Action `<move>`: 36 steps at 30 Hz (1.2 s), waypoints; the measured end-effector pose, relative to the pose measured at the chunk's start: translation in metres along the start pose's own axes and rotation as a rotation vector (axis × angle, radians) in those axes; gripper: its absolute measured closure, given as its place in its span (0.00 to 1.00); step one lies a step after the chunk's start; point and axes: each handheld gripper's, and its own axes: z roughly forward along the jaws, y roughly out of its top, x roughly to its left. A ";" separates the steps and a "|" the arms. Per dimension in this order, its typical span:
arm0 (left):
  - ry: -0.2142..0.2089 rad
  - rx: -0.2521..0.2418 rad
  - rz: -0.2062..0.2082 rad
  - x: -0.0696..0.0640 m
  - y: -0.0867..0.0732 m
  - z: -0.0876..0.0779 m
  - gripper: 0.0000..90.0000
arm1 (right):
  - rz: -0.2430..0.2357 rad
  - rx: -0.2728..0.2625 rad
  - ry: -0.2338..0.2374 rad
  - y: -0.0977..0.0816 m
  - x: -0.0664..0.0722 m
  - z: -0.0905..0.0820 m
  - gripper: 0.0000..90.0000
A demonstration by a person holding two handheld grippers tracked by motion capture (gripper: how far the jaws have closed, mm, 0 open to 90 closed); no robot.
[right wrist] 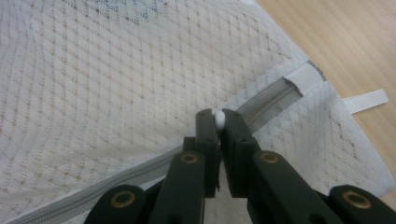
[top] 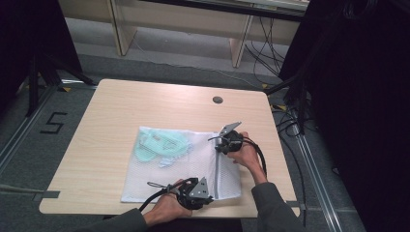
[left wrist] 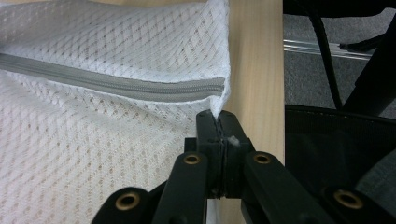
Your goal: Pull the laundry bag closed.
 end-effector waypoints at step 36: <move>-0.013 0.008 -0.012 -0.002 -0.001 0.000 0.99 | 0.055 -0.041 -0.030 0.003 -0.023 0.005 0.96</move>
